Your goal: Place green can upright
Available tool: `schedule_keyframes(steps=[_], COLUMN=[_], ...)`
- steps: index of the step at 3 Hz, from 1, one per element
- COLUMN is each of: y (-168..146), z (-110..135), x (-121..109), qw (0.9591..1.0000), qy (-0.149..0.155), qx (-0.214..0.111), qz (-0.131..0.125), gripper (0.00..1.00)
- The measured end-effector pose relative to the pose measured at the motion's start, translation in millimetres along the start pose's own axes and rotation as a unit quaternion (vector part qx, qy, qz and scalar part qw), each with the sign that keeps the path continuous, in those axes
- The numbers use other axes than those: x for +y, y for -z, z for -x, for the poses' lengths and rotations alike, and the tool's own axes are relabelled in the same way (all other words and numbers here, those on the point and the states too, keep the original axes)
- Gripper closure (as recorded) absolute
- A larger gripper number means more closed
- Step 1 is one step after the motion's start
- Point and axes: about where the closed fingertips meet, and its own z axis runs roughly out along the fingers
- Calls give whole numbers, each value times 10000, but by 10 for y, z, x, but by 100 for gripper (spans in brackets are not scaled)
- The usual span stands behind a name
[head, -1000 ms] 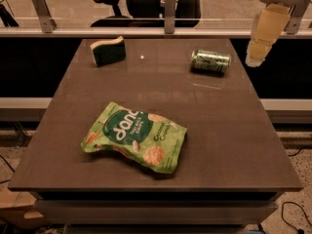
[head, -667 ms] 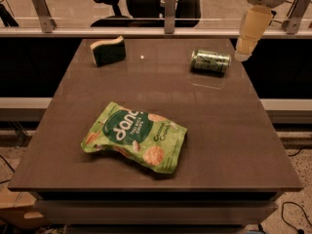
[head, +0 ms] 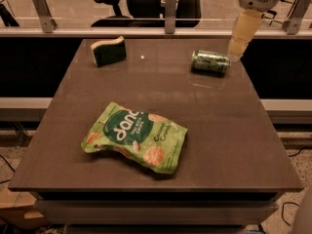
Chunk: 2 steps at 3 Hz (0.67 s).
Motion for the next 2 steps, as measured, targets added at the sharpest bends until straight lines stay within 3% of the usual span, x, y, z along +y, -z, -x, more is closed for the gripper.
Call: schedule_keyframes(steps=[2], y=[-370], z=[46], x=[-149], qw=[9995], qy=[-123], qx=[-80], qz=[266], gripper=[0])
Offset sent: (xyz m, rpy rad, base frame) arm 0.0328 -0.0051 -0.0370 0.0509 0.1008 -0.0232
